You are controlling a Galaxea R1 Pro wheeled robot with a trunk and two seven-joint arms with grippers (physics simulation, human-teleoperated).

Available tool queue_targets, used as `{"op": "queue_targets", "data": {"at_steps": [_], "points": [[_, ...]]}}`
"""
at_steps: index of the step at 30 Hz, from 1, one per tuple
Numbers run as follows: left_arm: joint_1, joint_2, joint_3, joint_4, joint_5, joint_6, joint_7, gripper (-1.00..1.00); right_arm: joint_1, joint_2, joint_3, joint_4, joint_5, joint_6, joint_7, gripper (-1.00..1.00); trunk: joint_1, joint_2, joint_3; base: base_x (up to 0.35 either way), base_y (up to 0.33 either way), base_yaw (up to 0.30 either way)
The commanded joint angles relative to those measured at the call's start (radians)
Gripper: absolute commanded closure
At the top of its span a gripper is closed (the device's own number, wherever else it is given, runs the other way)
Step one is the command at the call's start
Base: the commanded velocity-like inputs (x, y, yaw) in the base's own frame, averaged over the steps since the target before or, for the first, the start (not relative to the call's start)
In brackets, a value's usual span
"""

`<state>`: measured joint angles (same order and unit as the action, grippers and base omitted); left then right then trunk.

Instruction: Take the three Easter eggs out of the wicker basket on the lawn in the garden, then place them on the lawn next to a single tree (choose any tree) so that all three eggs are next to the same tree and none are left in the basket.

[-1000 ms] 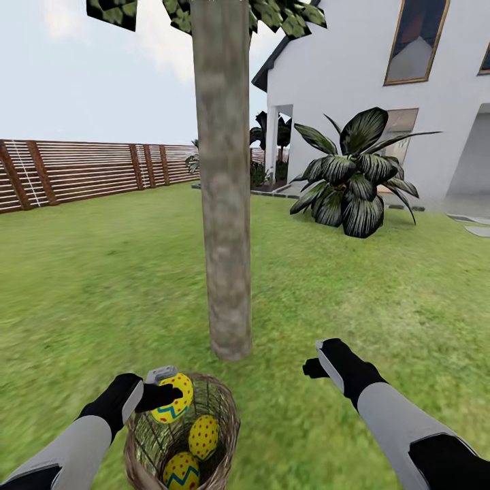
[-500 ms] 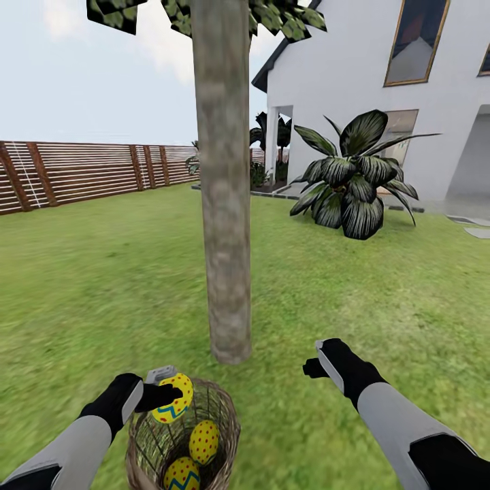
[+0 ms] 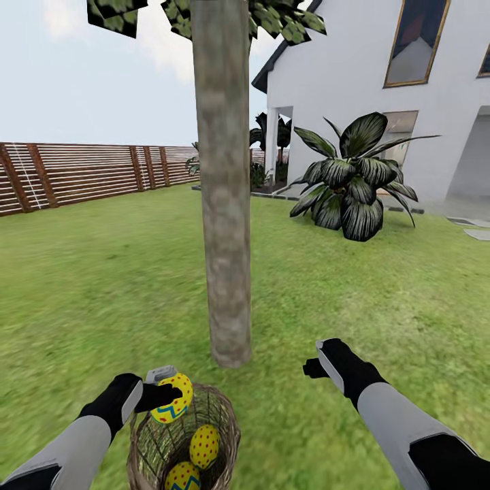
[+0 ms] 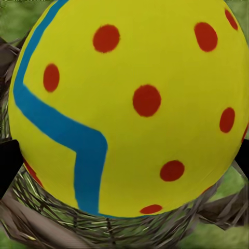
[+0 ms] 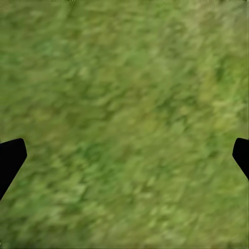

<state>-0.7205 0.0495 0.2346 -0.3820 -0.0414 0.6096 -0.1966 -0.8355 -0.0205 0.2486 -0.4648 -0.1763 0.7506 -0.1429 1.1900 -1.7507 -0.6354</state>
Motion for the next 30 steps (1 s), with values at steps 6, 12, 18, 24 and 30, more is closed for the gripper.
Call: {"op": "queue_targets", "data": {"at_steps": [6,12,18,24,30], "points": [[0.000,-0.001,0.004,-0.001,-0.005,0.007,-0.006,1.00,-0.001,-0.001,0.008,-0.002,-0.011,0.004,-0.007,-1.00,-0.023,0.042,0.018,0.000,0.000,0.000],[0.000,-0.002,0.001,-0.001,-0.006,0.007,-0.006,1.00,-0.001,-0.001,0.008,-0.002,-0.011,0.004,-0.008,-1.00,-0.046,0.084,0.037,0.000,0.000,0.000],[0.000,-0.002,0.001,-0.001,-0.006,0.007,-0.006,1.00,-0.001,-0.001,0.008,-0.002,-0.011,0.004,-0.008,-1.00,-0.069,0.126,0.055,0.000,0.000,0.000],[0.000,-0.002,0.001,-0.001,-0.006,0.007,-0.006,1.00,-0.001,-0.001,0.008,-0.002,-0.011,0.004,-0.009,-1.00,-0.092,0.168,0.074,0.000,0.000,0.000],[0.000,-0.002,0.000,-0.001,-0.006,0.007,-0.006,1.00,-0.001,-0.001,0.008,-0.002,-0.011,0.004,-0.009,-1.00,-0.115,0.210,0.093,0.000,0.000,0.000]]}}
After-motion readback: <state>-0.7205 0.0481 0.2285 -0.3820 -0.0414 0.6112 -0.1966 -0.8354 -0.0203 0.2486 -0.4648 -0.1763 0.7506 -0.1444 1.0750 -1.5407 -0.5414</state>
